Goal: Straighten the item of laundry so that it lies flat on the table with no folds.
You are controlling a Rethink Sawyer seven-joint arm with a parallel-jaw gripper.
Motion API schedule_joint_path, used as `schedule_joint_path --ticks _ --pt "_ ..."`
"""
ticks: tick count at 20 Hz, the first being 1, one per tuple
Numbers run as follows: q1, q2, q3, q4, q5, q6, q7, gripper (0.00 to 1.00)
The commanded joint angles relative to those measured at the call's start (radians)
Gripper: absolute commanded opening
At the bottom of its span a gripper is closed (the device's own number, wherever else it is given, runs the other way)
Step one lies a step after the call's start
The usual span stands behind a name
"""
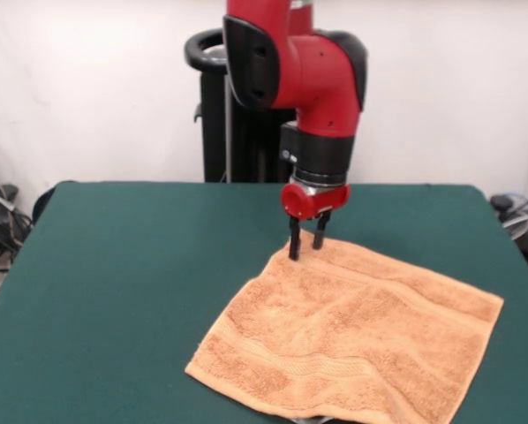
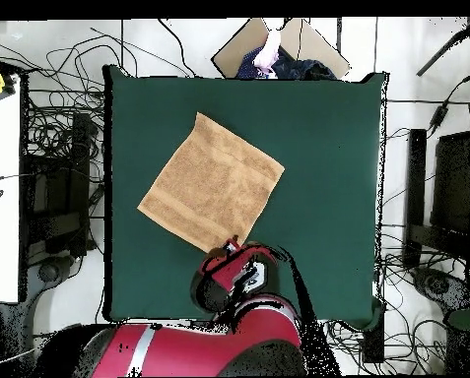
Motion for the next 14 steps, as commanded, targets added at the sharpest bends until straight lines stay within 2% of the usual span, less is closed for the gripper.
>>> schedule_joint_path --ticks 1,3,4,14 --pt "0.039 0.098 0.111 -0.167 -0.019 0.024 0.054 1.0" --pt "0.073 0.107 0.069 -0.178 0.0 0.005 0.075 1.0" --pt "0.09 0.111 0.048 -0.184 0.009 -0.005 0.086 0.0" --pt "0.08 0.115 0.059 -0.184 0.026 0.002 0.1 0.0"
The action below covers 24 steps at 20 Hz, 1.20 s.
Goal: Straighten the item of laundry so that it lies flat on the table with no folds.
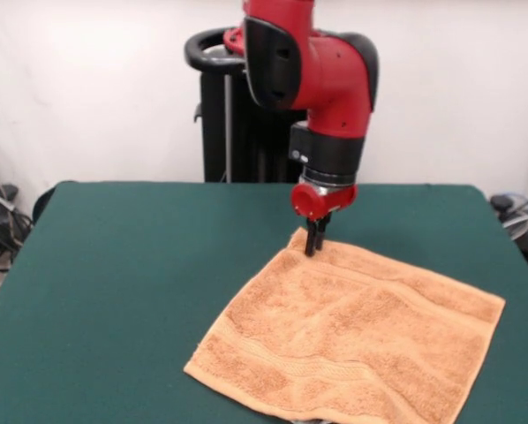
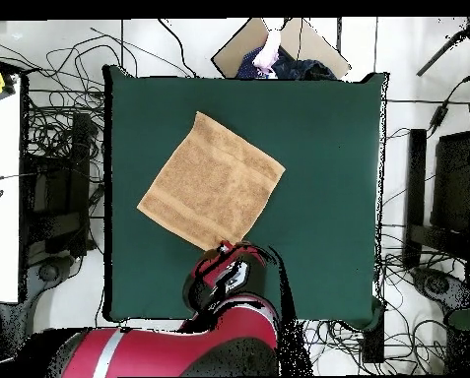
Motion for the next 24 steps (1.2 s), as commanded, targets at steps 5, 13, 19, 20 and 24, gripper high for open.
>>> schedule_joint_path --ticks 5,13,19,20,24 --pt "-0.003 0.081 0.115 -0.158 0.008 0.016 0.082 0.0" --pt "-0.131 0.057 0.277 -0.132 -0.114 0.091 -0.033 0.0" --pt "-0.169 0.045 0.335 -0.126 -0.179 0.128 -0.049 0.0" --pt "-0.172 0.043 0.339 -0.125 -0.186 0.132 -0.047 0.0" --pt "-0.171 0.024 0.349 -0.118 -0.218 0.144 -0.049 0.0"
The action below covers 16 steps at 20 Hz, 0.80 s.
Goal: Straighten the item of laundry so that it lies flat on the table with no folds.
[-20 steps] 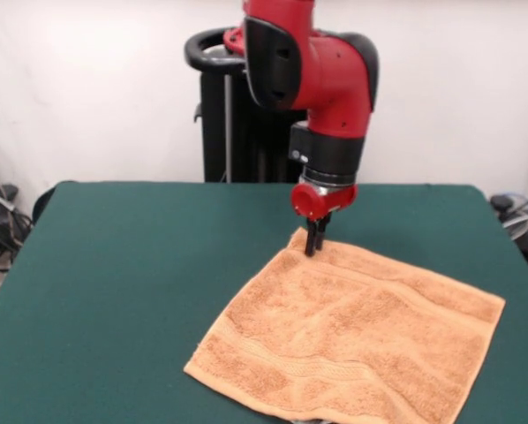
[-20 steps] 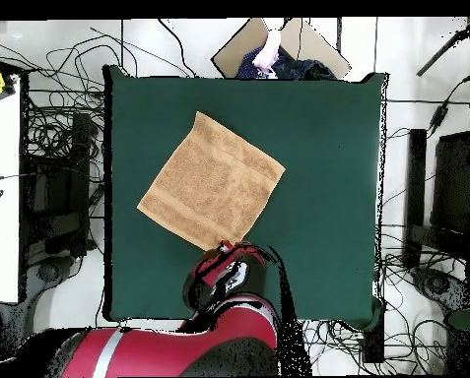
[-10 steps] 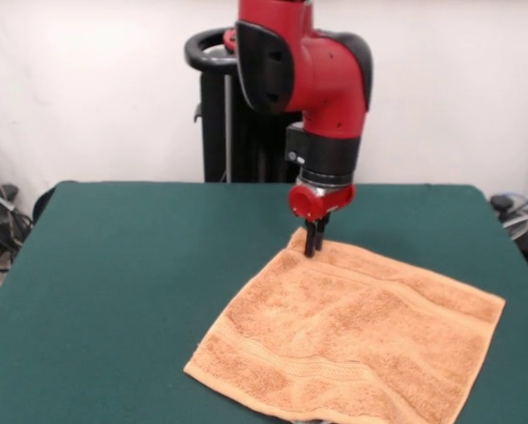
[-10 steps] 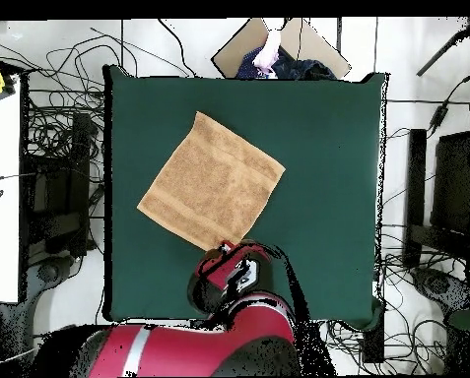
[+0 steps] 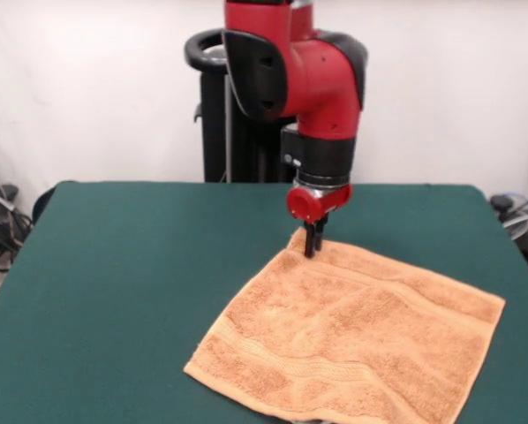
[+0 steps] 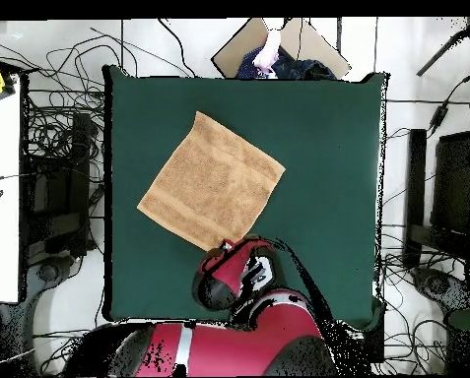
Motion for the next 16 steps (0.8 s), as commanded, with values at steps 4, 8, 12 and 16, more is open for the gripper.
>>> schedule_joint_path --ticks 4,8,12,16 --pt "-0.054 0.038 0.223 -0.106 -0.1 0.095 -0.082 0.0" --pt "-0.097 0.016 0.238 -0.064 -0.113 0.133 -0.089 0.0" --pt "-0.153 -0.064 0.288 0.006 -0.106 0.197 -0.144 0.0" --pt "-0.205 -0.108 0.327 0.062 -0.119 0.233 -0.186 0.0"
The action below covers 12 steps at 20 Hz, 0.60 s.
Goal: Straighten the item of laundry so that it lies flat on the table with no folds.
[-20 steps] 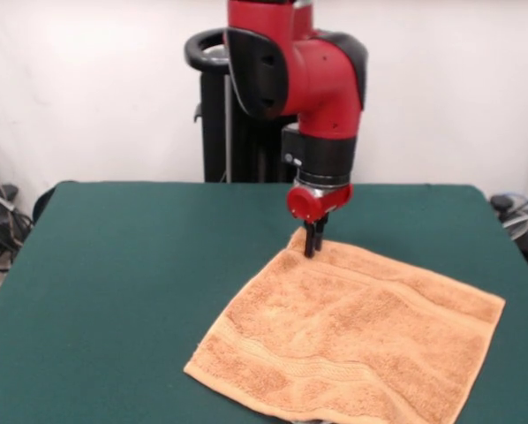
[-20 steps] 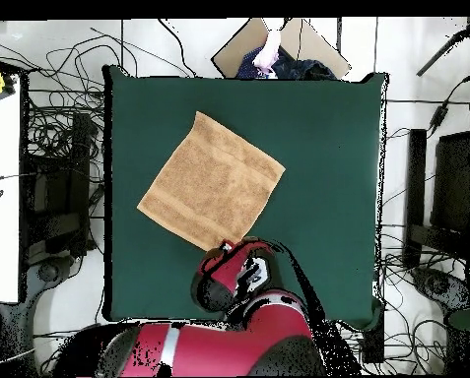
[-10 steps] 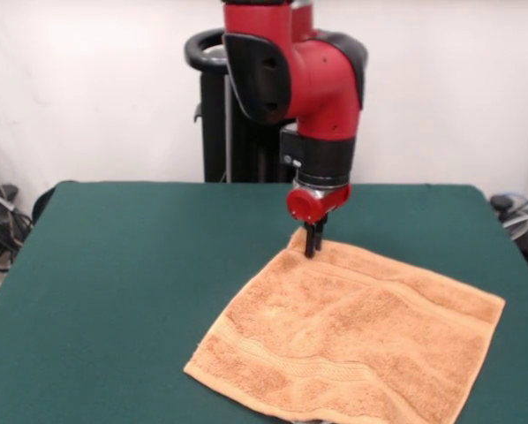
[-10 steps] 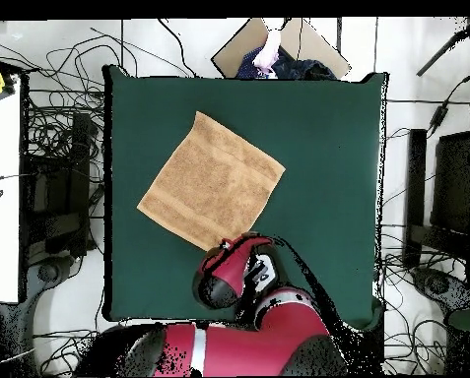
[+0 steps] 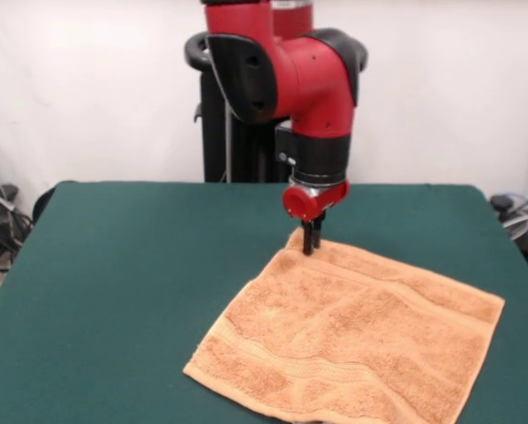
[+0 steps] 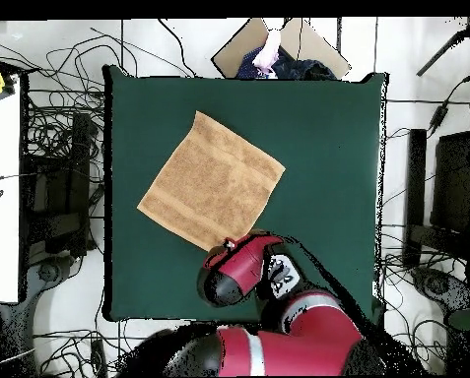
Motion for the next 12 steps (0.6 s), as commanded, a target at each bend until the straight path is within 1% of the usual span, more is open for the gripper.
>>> schedule_joint_path --ticks 1,12 --pt "-0.07 -0.055 0.181 0.024 -0.057 0.126 -0.192 0.0" --pt "-0.118 -0.06 0.2 0.039 -0.135 0.126 -0.176 0.0"
